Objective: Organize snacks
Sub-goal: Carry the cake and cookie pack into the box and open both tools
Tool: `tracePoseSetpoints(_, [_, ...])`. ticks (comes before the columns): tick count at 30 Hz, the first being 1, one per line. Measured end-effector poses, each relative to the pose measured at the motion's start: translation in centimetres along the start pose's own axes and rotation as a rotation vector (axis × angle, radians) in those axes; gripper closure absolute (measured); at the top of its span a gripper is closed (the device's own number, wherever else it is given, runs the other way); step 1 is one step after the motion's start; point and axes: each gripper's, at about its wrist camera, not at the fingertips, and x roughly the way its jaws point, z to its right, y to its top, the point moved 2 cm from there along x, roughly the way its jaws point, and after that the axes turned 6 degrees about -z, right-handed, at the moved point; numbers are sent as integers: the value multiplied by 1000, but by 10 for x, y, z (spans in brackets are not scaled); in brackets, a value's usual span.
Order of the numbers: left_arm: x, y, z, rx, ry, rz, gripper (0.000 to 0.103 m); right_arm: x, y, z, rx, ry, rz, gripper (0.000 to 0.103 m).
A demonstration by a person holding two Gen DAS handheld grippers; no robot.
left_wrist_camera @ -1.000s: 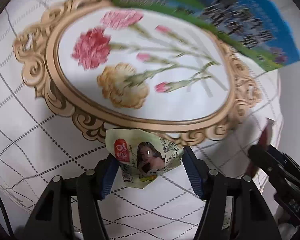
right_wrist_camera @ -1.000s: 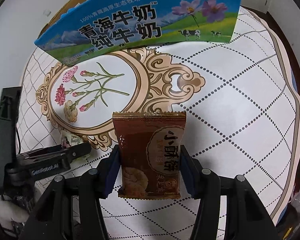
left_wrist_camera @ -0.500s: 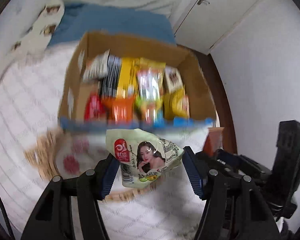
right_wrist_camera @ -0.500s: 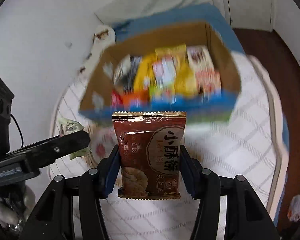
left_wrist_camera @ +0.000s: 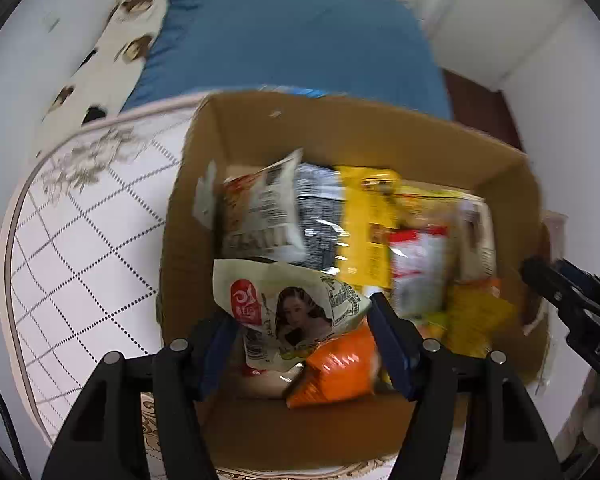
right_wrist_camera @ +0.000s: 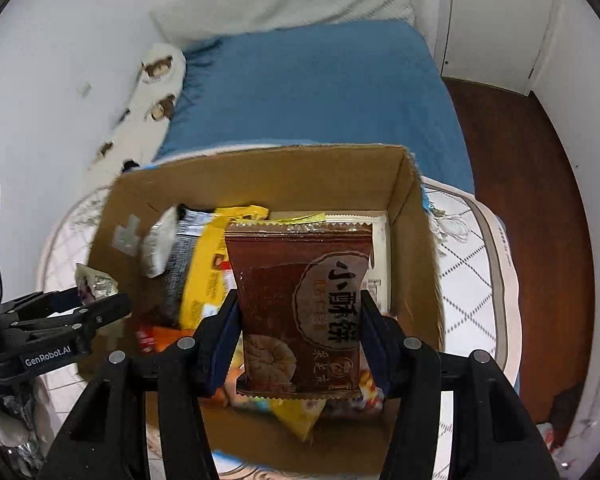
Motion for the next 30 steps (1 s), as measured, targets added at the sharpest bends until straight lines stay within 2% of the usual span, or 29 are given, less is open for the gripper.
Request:
tracePoseSetpoints(3, [28, 6, -4, -20, 21, -64, 35, 30, 9, 1, 13, 6, -93, 43])
tracePoseSetpoints(5, [37, 9, -4, -21, 20, -71, 22, 43, 12, 4, 28, -11, -123, 29])
tracePoseSetpoints(6, [38, 9, -2, -15, 34, -65, 16, 49, 12, 5, 26, -25, -125, 12])
tracePoseSetpoints(7, [39, 9, 0, -5, 45, -60, 8, 52, 12, 6, 24, -36, -126, 8])
tracePoseSetpoints(15, [37, 7, 13, 28, 14, -42, 5, 51, 2, 9, 37, -26, -126, 8])
tracePoseSetpoints(25, [9, -2, 24, 43, 6, 18, 5, 27, -20, 8, 32, -48, -75, 8])
tracePoseSetpoints(30, [-18, -22, 27, 46, -9, 90, 5, 1, -36, 11, 37, -56, -17, 8])
